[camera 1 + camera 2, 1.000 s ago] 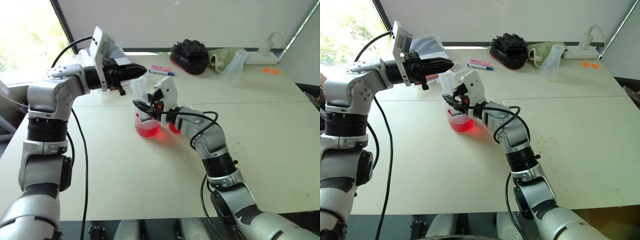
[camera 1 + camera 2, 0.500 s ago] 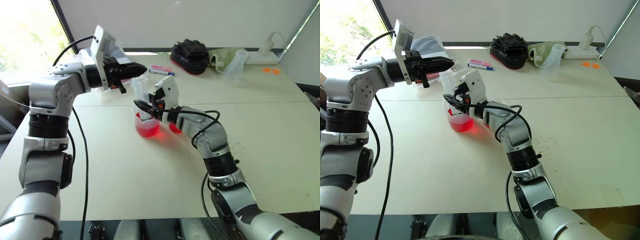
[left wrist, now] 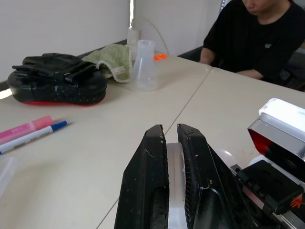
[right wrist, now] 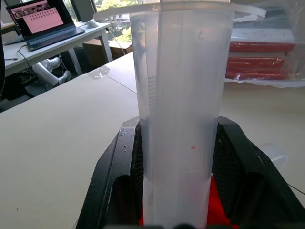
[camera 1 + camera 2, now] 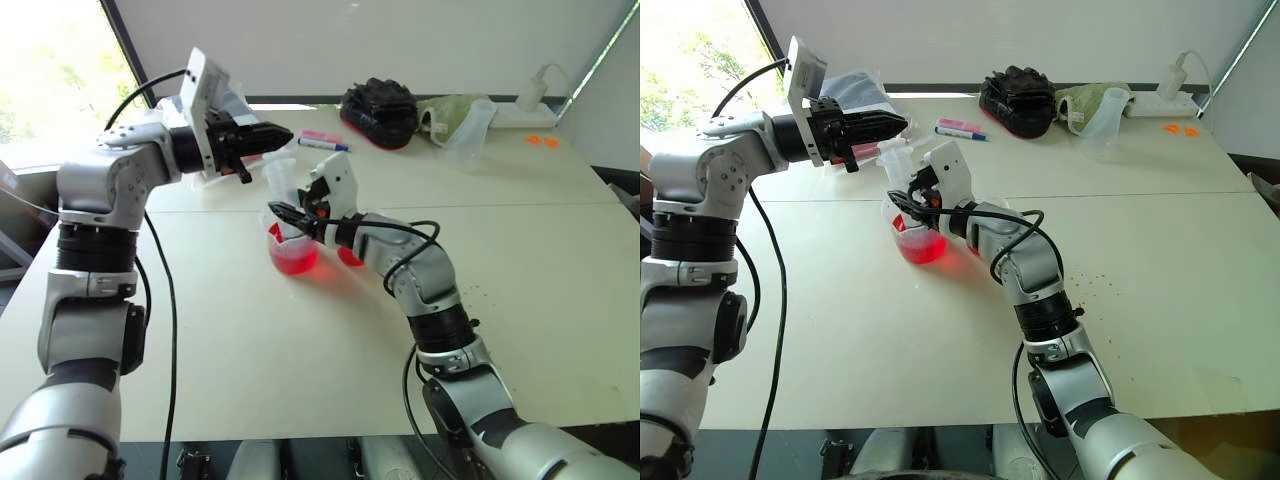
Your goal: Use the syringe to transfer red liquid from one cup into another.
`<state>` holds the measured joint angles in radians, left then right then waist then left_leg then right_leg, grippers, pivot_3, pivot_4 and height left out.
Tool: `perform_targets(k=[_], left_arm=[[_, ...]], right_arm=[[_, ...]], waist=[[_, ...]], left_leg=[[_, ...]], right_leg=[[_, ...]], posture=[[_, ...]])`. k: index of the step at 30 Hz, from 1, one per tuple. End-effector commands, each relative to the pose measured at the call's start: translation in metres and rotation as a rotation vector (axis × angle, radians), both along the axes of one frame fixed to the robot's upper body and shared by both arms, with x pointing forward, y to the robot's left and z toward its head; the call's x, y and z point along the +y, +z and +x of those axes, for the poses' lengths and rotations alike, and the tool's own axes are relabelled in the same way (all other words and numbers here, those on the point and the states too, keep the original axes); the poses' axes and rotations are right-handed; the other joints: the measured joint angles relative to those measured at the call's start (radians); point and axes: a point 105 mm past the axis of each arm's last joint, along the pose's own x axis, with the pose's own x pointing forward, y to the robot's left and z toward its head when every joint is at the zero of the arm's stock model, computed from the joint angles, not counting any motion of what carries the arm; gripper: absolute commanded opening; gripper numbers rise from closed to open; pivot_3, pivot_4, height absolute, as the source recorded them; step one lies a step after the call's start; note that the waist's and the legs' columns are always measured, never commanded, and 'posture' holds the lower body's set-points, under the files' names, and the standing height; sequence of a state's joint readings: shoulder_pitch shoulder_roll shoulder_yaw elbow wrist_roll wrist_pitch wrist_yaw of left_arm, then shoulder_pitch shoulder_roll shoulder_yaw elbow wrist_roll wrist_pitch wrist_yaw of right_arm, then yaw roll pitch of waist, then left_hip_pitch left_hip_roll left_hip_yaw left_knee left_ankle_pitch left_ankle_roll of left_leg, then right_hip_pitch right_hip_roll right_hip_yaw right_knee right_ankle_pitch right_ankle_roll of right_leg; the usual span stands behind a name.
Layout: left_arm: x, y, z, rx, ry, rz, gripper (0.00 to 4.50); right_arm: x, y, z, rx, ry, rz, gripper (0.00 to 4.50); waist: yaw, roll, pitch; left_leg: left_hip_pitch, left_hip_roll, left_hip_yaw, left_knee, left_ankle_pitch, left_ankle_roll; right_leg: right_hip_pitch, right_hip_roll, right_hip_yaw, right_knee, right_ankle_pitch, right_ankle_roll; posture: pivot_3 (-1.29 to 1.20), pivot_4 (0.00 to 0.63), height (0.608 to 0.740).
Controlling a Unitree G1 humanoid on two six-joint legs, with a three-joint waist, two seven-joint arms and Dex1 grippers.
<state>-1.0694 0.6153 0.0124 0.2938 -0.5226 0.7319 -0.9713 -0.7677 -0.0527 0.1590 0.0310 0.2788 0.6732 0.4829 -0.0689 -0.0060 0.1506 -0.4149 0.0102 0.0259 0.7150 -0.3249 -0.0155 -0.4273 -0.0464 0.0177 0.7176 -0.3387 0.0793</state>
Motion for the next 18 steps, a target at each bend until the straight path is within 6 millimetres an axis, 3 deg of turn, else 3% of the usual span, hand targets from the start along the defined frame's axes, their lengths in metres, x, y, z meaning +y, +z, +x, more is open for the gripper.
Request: perform_targets(k=[1,18], left_arm=[[0.0177,0.043,-0.0008,-0.167,0.101,-0.012,0.04],[0.0214,0.0472,0.0022,-0.181,0.118,-0.015,0.04]], right_arm=[[0.0106,-0.0003,-0.0147,-0.013,0.077,-0.016,1.38],[0.0108,-0.006,-0.0169,-0.002,0.075,-0.029,1.38]], waist=[[0.0,0.0,0.0],[0.0,0.0,0.0]], left_leg=[[0.0,0.0,0.0,0.0,0.0,0.0],[0.0,0.0,0.0,0.0,0.0,0.0]], right_leg=[[0.0,0.0,0.0,0.0,0.0,0.0],[0.0,0.0,0.0,0.0,0.0,0.0]], posture=[[0.0,0.15,0.711],[0.0,0.15,0.711]])
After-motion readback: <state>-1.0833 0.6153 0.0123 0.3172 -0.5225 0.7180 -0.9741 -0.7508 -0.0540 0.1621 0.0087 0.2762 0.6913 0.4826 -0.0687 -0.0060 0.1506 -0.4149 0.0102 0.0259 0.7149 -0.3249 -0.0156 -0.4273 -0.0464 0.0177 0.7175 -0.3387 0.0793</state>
